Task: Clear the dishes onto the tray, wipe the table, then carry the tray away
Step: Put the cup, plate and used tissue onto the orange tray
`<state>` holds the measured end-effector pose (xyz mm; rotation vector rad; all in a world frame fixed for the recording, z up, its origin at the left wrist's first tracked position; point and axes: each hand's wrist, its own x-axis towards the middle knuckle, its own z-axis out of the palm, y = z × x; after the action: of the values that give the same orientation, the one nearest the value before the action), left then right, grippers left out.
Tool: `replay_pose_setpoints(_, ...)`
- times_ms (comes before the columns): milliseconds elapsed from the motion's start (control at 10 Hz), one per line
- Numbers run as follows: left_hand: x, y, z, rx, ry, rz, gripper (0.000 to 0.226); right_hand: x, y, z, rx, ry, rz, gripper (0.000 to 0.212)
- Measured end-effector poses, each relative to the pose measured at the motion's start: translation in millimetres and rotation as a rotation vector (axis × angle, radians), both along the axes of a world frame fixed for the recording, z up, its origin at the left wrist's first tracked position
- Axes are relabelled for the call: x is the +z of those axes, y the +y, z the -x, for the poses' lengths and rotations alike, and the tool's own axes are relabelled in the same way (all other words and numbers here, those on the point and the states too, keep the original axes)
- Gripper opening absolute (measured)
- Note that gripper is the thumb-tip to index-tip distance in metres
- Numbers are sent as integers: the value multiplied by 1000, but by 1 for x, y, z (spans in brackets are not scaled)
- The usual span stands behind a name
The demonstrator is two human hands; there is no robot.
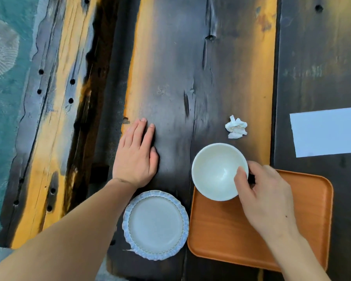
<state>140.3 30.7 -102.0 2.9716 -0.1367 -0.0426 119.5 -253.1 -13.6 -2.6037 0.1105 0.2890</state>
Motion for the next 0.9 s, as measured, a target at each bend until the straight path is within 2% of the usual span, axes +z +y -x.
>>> replay_pose_setpoints(200, -1, 0, 1, 25, 43, 11, 62, -14, -16, 26, 17, 32, 24, 27)
replay_pose_setpoints(600, -2, -2, 2, 36, 36, 5, 62, -22, -13, 19, -50, -5, -41, 27)
replay_pose_setpoints(700, -2, -2, 2, 37, 34, -2, 62, -21, -10, 16, -57, -15, -64, 18)
replay_pose_setpoints(900, -2, -3, 3, 40, 32, 1, 62, -20, -9, 13, -23, -11, -47, 13)
